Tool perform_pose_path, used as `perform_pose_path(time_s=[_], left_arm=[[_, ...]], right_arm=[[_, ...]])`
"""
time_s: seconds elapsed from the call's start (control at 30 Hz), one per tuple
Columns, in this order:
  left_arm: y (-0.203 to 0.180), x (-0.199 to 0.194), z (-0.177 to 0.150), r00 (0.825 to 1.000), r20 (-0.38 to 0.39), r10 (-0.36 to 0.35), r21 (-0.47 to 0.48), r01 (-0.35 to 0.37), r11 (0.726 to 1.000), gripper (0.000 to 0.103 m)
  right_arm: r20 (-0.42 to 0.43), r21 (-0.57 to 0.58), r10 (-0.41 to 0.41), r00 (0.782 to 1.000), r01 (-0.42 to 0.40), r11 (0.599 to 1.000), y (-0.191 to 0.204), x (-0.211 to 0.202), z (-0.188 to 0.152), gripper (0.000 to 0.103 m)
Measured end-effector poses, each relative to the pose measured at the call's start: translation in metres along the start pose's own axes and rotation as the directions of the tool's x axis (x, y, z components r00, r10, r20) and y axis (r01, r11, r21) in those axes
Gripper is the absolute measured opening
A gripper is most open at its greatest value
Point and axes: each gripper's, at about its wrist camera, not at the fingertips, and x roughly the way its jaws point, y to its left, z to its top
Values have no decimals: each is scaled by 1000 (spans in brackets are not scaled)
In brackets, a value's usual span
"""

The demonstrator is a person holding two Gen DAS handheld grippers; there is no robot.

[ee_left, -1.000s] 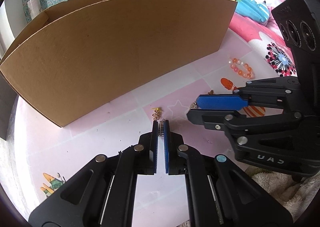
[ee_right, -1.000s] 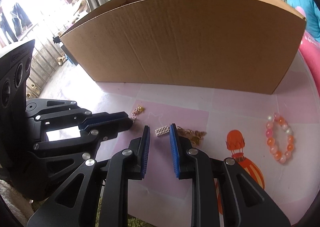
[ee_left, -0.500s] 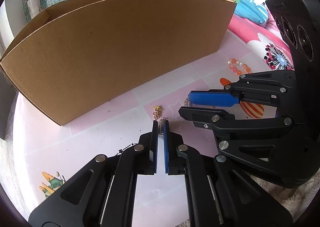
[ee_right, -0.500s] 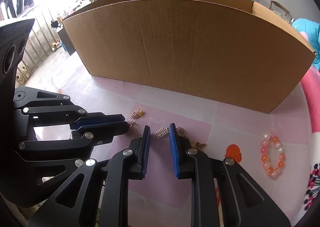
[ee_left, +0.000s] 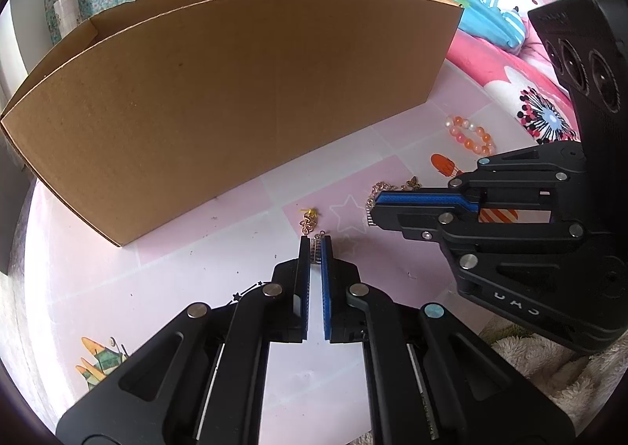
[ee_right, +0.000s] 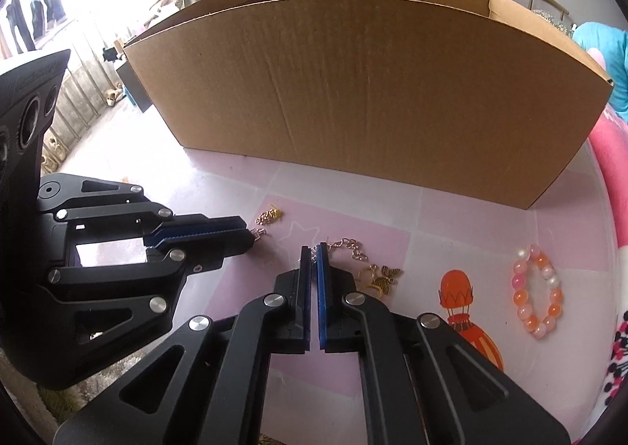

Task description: Organize jewelry

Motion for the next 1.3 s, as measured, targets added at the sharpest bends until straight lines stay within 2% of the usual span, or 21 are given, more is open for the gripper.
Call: perform_pose_path(time_s=[0.37,0.4,0.43,0.5,0.67,0.87,1.07,1.2,1.3], left_arm=[[-1,0,1,1000,7,-3,-1,3,1000,4],[-1,0,1,1000,6,-4,-2,4,1000,4],[-1,0,1,1000,6,-4,-3,4,1000,4],[0,0,1,1000,7,-6,-4,6,1000,4],[1,-1,0,1000,9,-10,-7,10,1000,4],[3,-2,-1,1000,11,-15,-10,15,1000,4],[4,-2,-2,1000,12,-16,-11,16,1000,4],[4,-2,-2,1000,14,-17,-12,18,1000,4],[4,-3,-2,1000,15,-17,-12,17,1000,4]], right_arm=[[22,41,9,1000,-10,999,-11,-9,9,5],[20,44,8,1000,-9,999,-11,-8,11,13],[18,49,1,1000,-2,999,-11,-7,12,27],[24,54,-6,1000,4,999,-10,-4,12,32],[18,55,20,1000,-21,998,-4,-1,13,32],[-6,25,-2,1000,2,1000,3,10,13,31],[-1,-61,-72,997,72,996,17,15,15,19],[-10,-68,-64,998,63,996,22,15,15,9],[-9,-63,-65,998,64,996,24,15,15,7]])
